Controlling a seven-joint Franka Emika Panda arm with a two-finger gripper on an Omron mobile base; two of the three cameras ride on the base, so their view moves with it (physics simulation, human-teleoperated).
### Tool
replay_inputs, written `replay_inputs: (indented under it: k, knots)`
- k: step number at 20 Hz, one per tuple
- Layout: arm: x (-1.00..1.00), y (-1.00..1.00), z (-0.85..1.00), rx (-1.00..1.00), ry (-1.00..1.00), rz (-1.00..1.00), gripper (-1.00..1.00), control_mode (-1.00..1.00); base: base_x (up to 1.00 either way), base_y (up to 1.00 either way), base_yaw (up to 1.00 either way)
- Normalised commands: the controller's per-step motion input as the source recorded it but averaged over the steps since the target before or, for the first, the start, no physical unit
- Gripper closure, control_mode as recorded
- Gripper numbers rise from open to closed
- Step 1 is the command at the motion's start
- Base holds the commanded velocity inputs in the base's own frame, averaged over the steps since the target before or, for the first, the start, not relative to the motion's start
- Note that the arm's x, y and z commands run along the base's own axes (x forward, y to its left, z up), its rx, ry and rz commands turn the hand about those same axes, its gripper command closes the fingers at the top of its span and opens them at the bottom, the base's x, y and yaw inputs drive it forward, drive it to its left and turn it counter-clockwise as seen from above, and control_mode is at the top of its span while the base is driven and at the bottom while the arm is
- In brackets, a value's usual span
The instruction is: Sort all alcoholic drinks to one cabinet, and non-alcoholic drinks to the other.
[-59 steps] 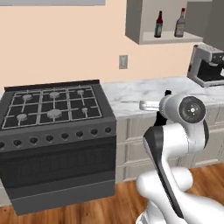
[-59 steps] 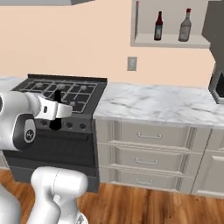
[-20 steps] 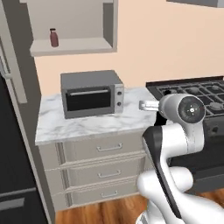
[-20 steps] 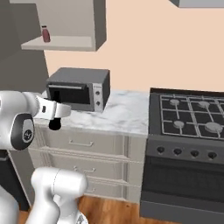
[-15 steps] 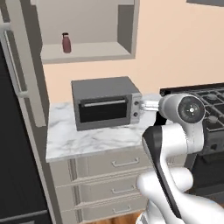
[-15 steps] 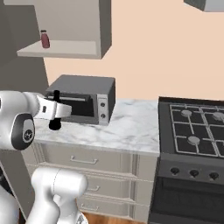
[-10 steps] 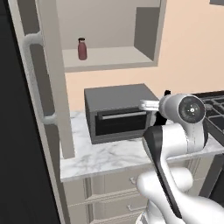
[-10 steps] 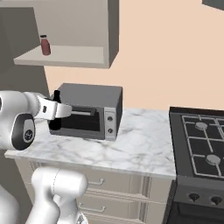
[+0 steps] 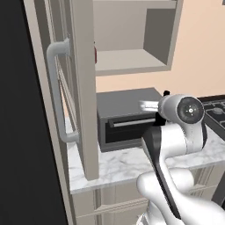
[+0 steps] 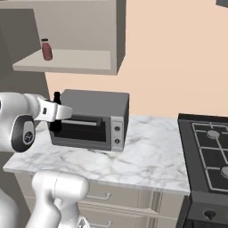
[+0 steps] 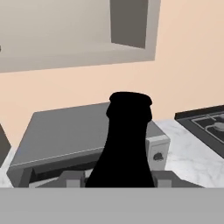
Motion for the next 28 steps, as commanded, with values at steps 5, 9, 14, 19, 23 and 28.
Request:
replay_inputs:
  k: [5,9,14,19,23,28]
  knots:
    - [-0.28,0.05,0.62,-0.03,-0.22,0.0,1.0,-1.0,0.0,0.0,0.0]
    - [-0.27,0.0,1.0,-0.02,-0.35,0.06,1.0,-1.0,0.0,0.0,0.0]
    - [0.01,0.0,0.86,-0.02,-0.08,0.11,1.0,-1.0,0.0,0.0,0.0]
    - [0.08,0.0,0.56,-0.03,0.05,0.14,1.0,-1.0,0.0,0.0,0.0]
    - [0.11,0.09,0.49,-0.08,0.15,0.11,1.0,-1.0,0.0,0.0,0.0]
    - [0.41,0.24,0.19,-0.1,0.24,0.06,1.0,-1.0,0.0,0.0,0.0]
